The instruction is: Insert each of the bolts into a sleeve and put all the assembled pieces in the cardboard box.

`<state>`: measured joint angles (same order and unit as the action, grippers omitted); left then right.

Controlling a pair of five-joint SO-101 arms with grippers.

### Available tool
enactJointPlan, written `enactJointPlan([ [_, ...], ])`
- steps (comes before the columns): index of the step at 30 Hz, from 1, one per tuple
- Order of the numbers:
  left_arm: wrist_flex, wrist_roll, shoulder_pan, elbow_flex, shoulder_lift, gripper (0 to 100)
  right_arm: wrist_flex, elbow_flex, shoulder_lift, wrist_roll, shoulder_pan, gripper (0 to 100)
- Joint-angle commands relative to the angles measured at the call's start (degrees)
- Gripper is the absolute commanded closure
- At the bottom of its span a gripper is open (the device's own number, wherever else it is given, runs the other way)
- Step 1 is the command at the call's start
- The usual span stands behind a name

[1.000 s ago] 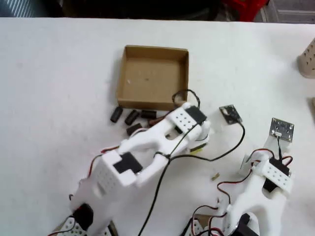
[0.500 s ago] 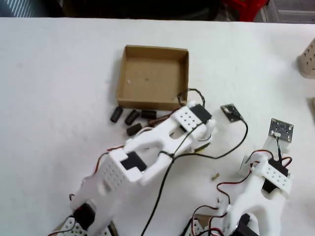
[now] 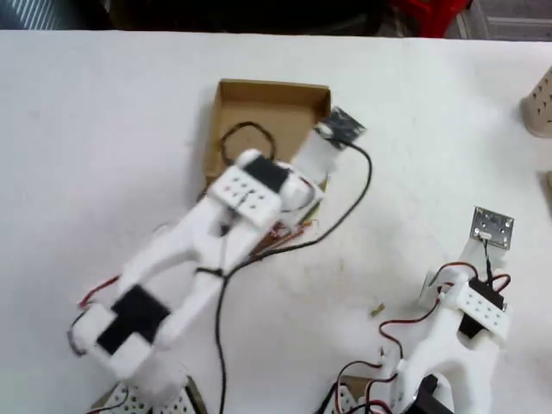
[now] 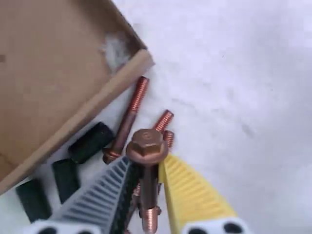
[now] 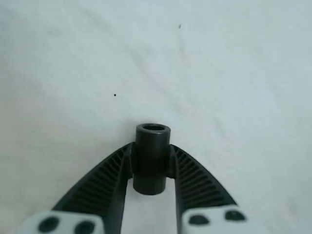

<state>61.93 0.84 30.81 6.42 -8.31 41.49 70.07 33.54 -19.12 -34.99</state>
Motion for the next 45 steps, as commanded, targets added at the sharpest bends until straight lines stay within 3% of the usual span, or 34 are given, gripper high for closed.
enactJointPlan([
  [1,-10.64,-0.70,-6.20,12.48,16.40,98,-0.84,-0.44,1.71,-0.18,2.42,98.1],
  [11,-14.15,-0.70,-18.24,26.20,31.43,98,0.22,-4.31,1.80,7.74,13.85,98.1],
  [20,-26.64,-0.79,-33.19,36.57,32.40,98,2.24,-12.57,1.80,16.97,32.40,98.1],
  [24,-30.24,-0.79,-34.24,38.95,32.31,98,1.01,-14.51,1.80,17.14,41.45,98.1],
  [31,-35.16,-0.70,-34.33,41.85,32.31,98,-11.47,-14.68,1.71,17.14,52.88,98.1],
  [38,-35.25,-0.70,-34.33,41.93,32.31,98,-21.58,-13.45,1.19,17.14,57.10,98.1],
  [45,-35.25,-0.70,-34.42,41.93,32.31,98,-44.35,-1.76,1.19,17.23,60.70,98.1],
])
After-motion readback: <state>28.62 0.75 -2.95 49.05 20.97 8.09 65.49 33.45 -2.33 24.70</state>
